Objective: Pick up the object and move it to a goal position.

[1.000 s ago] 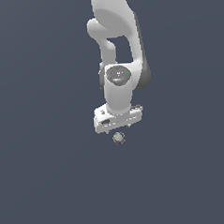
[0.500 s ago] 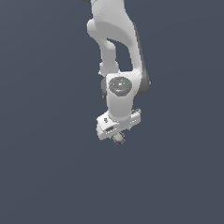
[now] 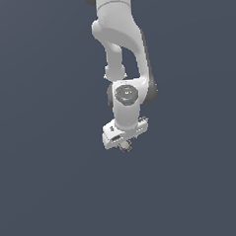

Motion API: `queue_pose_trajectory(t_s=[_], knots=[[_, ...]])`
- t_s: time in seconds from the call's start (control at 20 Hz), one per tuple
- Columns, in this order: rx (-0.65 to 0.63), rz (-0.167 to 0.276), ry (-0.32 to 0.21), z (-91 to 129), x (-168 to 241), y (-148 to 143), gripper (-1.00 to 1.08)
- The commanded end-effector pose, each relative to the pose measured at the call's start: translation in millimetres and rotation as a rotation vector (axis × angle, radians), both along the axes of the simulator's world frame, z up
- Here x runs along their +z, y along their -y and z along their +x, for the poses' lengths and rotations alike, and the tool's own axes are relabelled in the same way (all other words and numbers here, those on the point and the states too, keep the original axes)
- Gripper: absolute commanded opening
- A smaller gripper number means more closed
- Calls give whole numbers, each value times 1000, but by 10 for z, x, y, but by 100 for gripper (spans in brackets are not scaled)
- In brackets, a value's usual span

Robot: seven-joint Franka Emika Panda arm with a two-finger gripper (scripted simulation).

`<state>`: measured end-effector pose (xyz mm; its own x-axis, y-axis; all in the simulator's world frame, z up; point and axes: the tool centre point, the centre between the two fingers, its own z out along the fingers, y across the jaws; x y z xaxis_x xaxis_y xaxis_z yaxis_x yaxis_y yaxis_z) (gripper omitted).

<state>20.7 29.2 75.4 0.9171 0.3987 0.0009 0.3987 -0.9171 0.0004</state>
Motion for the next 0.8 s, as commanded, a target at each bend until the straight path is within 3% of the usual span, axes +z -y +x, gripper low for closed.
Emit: queue_pose_trajectory(t_s=[0.0, 0.45, 0.5, 0.75], knots=[[1, 0, -1, -9, -126, -1, 100], [4, 0, -1, 0, -386, -2, 100], [4, 0, -1, 0, -386, -2, -100], [4, 0, -1, 0, -386, -2, -100]])
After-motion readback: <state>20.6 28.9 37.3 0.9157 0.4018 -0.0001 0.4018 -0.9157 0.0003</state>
